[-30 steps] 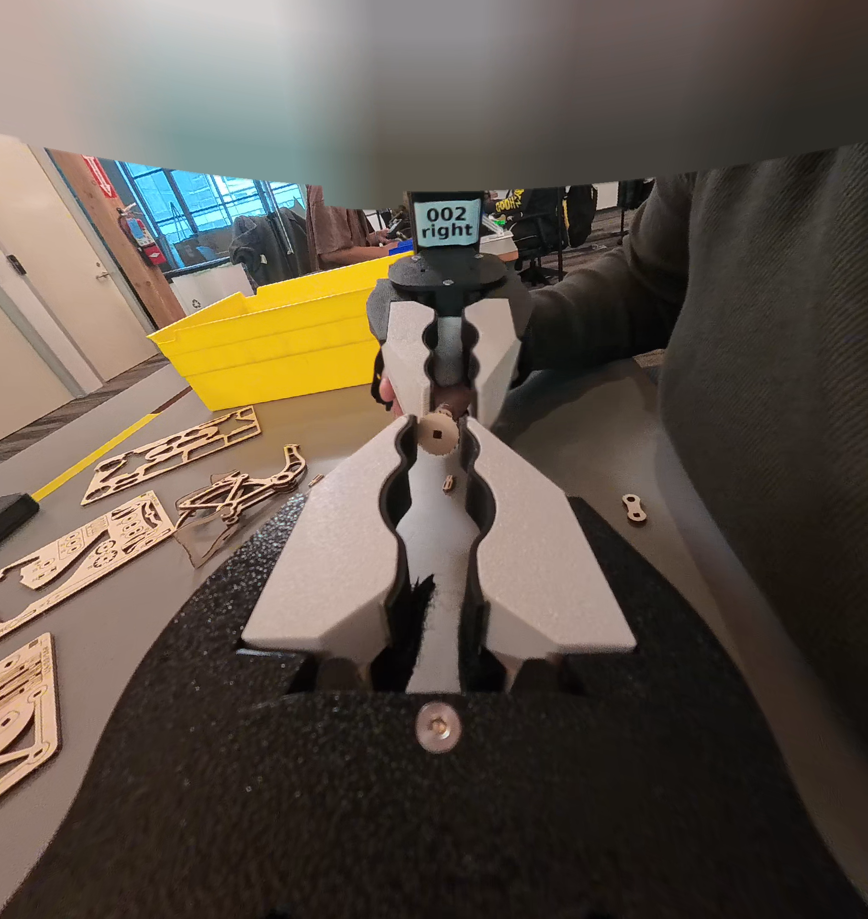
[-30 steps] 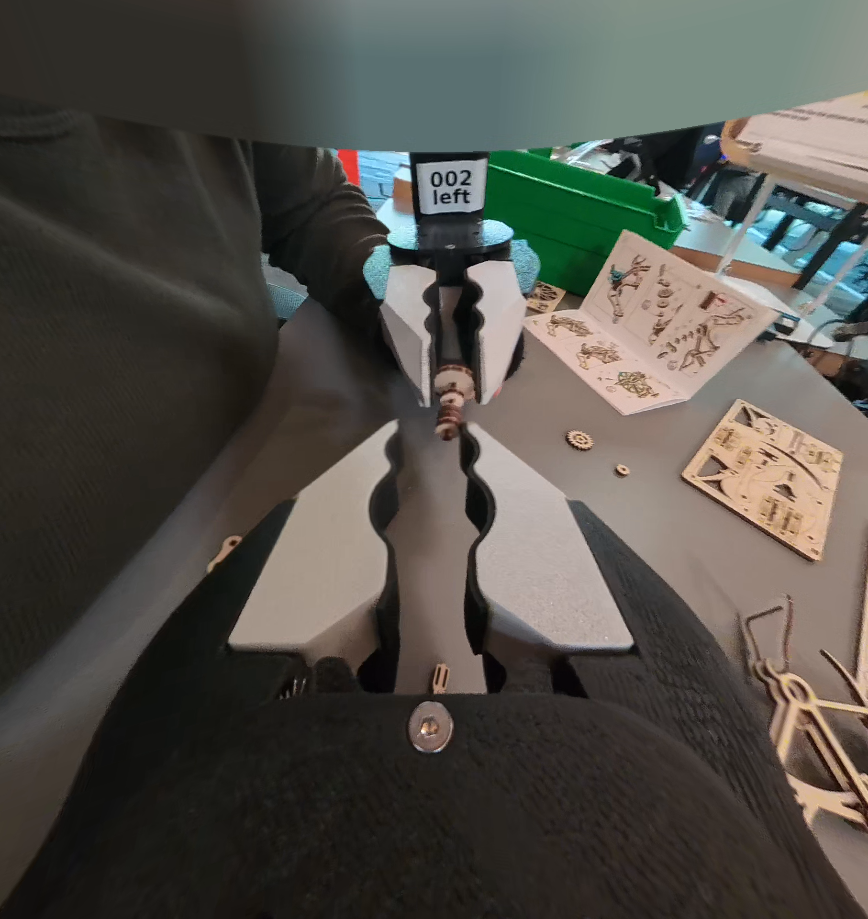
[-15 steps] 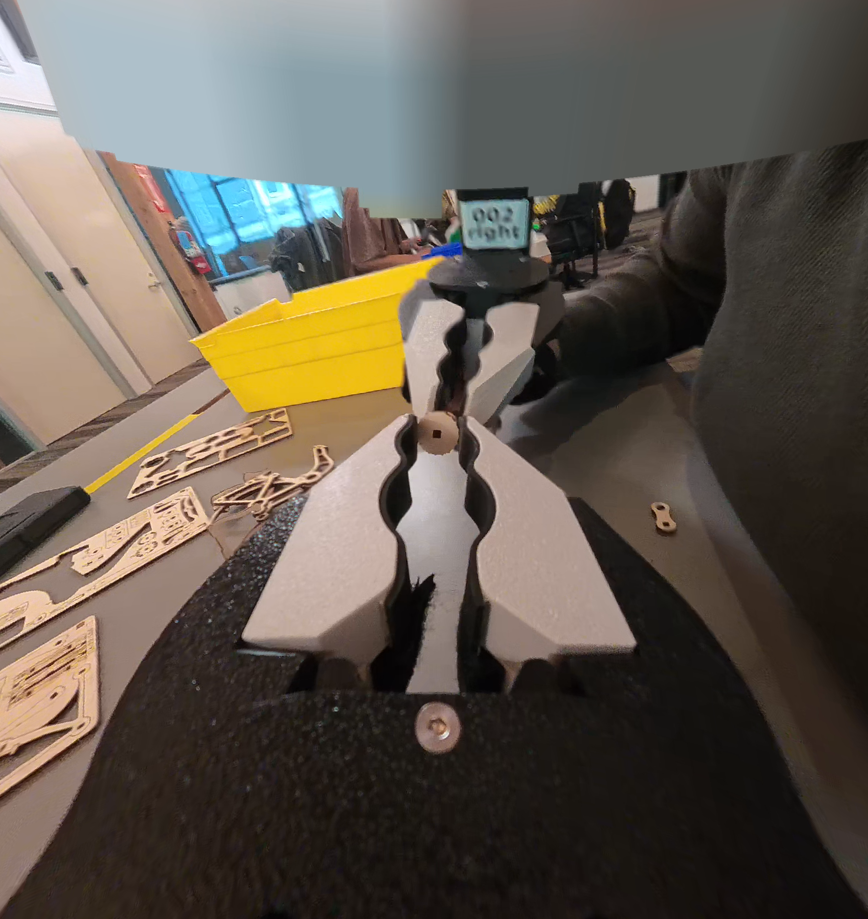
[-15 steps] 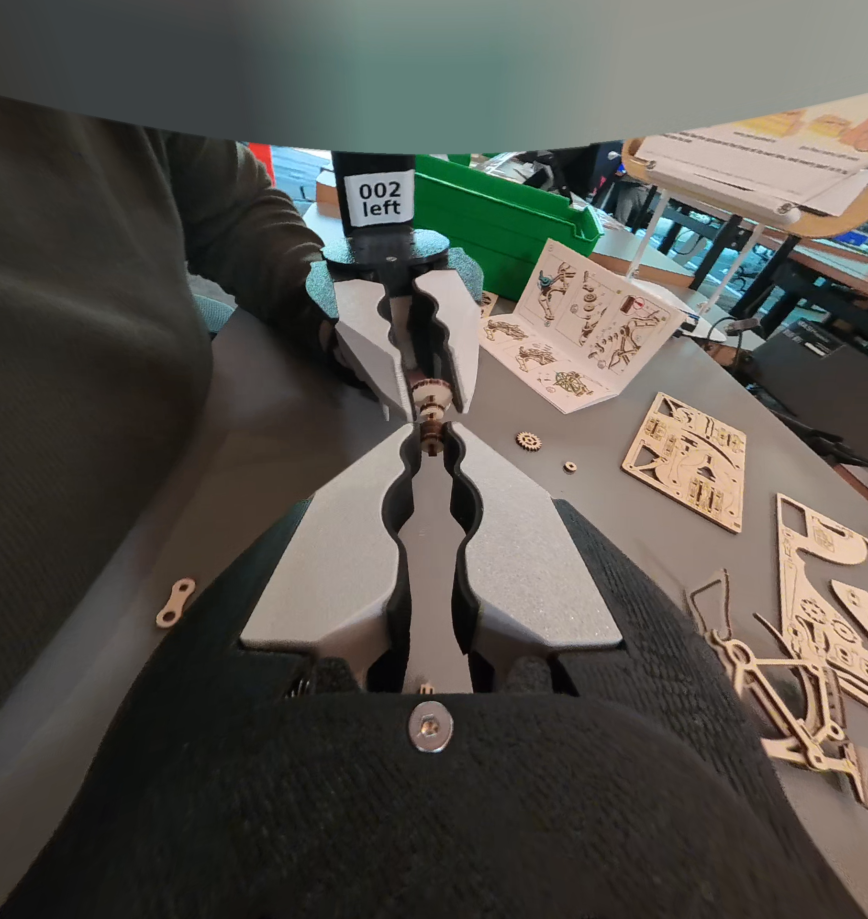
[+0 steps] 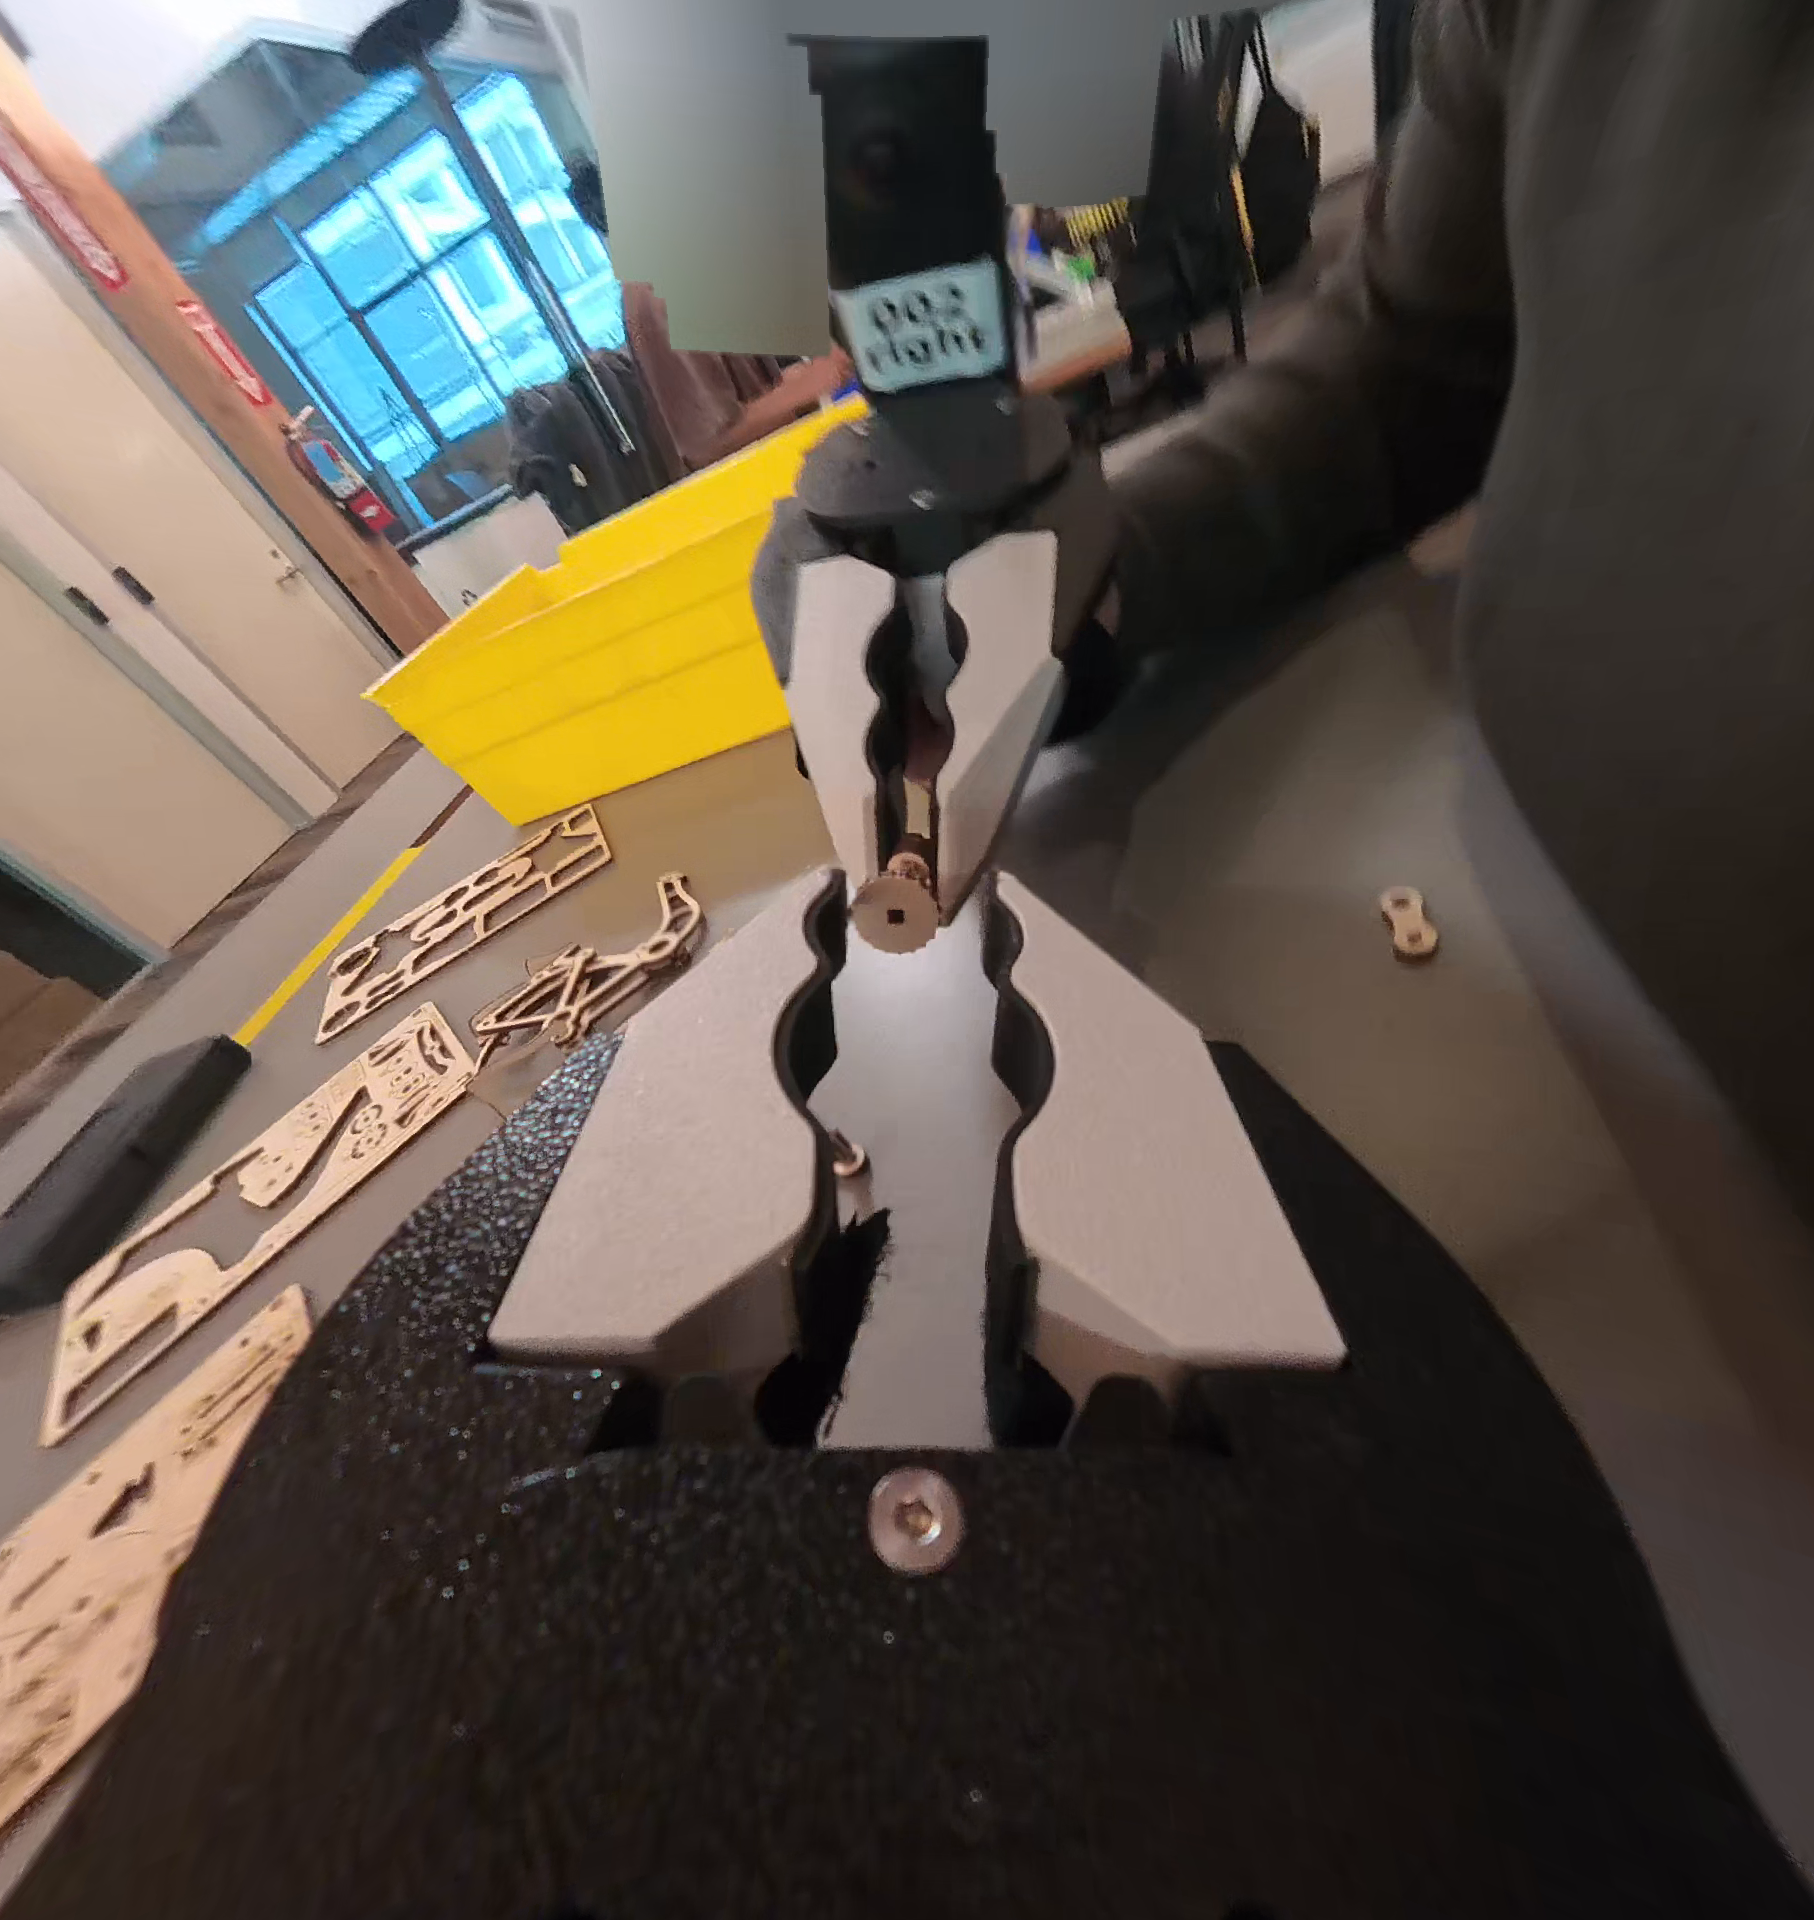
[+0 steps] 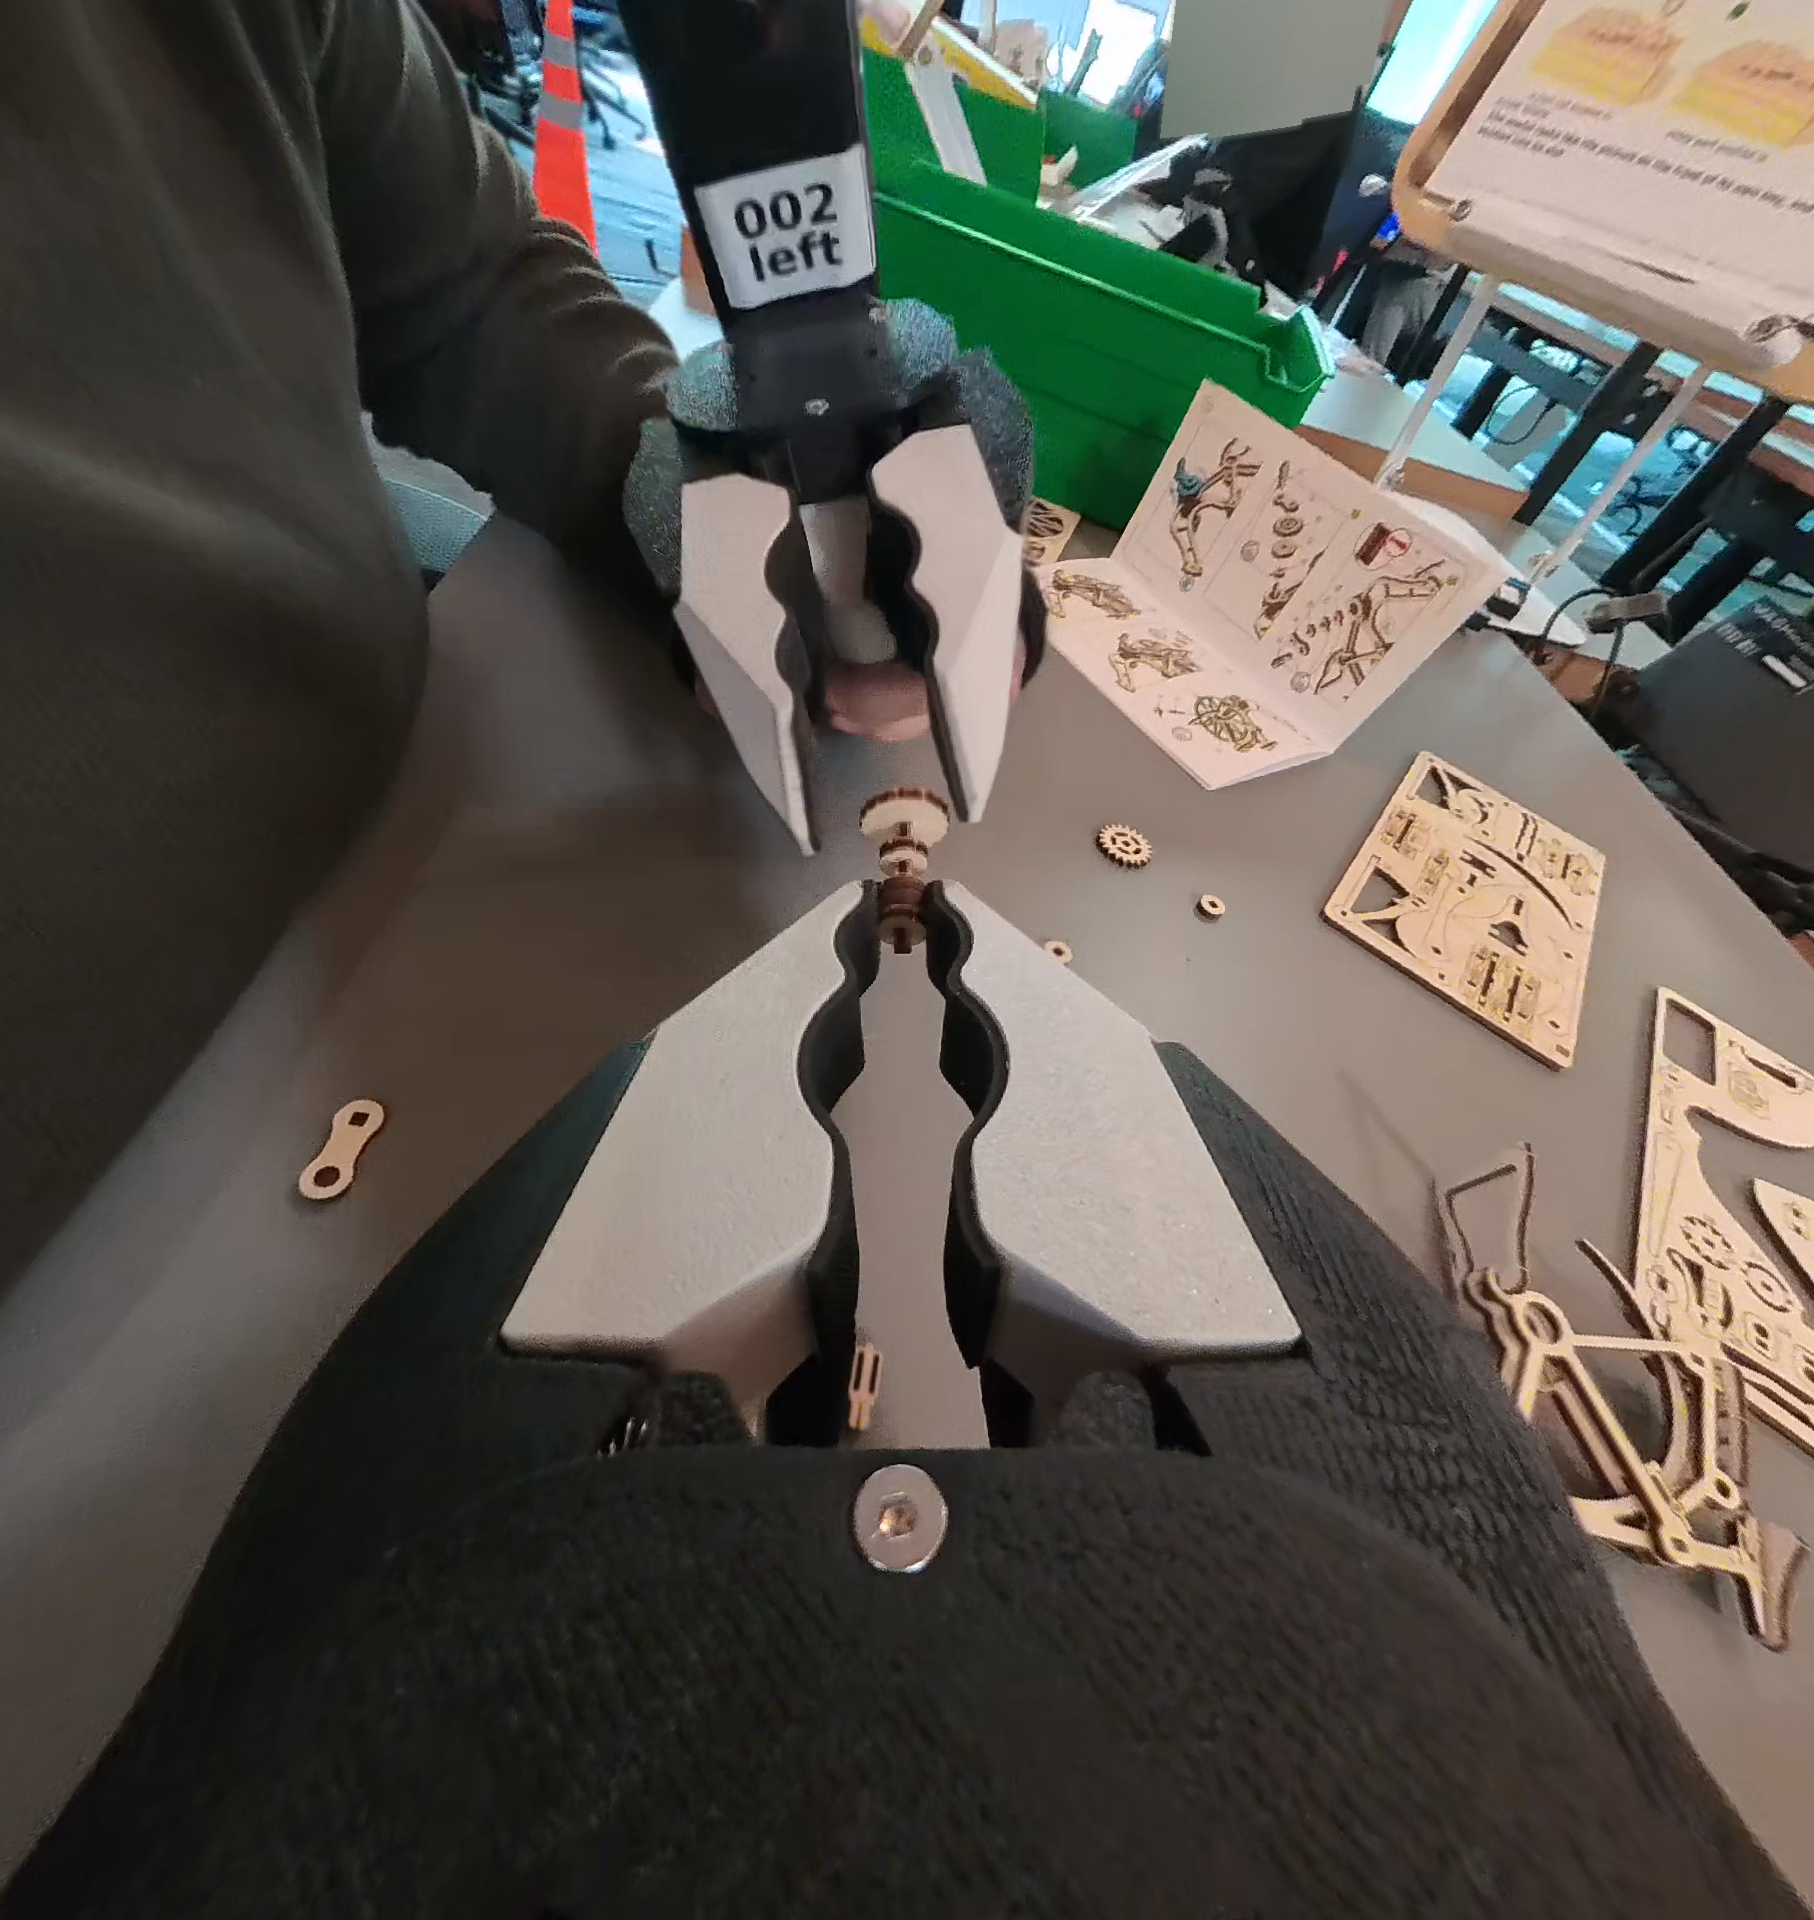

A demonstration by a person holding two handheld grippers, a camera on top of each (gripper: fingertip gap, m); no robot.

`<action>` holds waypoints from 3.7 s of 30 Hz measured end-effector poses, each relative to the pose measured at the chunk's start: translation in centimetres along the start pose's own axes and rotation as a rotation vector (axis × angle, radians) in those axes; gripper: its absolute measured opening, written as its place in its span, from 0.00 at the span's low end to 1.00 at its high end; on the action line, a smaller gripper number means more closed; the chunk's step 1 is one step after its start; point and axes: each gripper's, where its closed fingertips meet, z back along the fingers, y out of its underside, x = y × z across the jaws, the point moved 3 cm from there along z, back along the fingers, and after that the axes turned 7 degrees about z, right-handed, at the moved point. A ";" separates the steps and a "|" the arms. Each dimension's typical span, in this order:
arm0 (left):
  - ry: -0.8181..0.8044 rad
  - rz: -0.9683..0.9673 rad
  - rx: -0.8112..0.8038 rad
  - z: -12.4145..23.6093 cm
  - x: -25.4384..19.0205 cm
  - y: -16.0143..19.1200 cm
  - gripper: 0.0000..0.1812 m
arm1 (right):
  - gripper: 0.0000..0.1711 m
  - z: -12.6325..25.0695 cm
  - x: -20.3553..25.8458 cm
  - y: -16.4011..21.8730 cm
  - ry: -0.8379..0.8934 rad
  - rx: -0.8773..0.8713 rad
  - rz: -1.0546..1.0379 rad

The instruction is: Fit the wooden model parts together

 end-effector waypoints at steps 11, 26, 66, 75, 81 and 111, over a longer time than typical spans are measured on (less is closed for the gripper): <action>0.060 0.025 0.097 -0.1 -0.5 1.5 0.08 | 0.04 -0.4 1.0 0.8 -0.071 0.045 0.010; 0.084 0.109 0.118 -0.2 -0.4 1.6 0.08 | 0.03 -0.5 1.0 0.9 -0.055 0.046 -0.001; 0.074 0.172 0.163 -0.4 0.1 2.1 0.08 | 0.04 -0.6 0.8 0.9 0.058 0.097 0.217; 0.038 0.072 0.127 -0.3 -0.1 1.8 0.08 | 0.03 -0.6 0.6 0.5 -0.022 0.028 -0.053; 0.064 0.104 0.101 -0.2 0.0 1.5 0.08 | 0.03 -0.5 0.5 0.5 -0.025 0.026 -0.075; 0.115 0.246 0.078 -0.3 -1.1 0.6 0.08 | 0.03 0.1 1.4 -0.5 -0.069 -0.055 0.027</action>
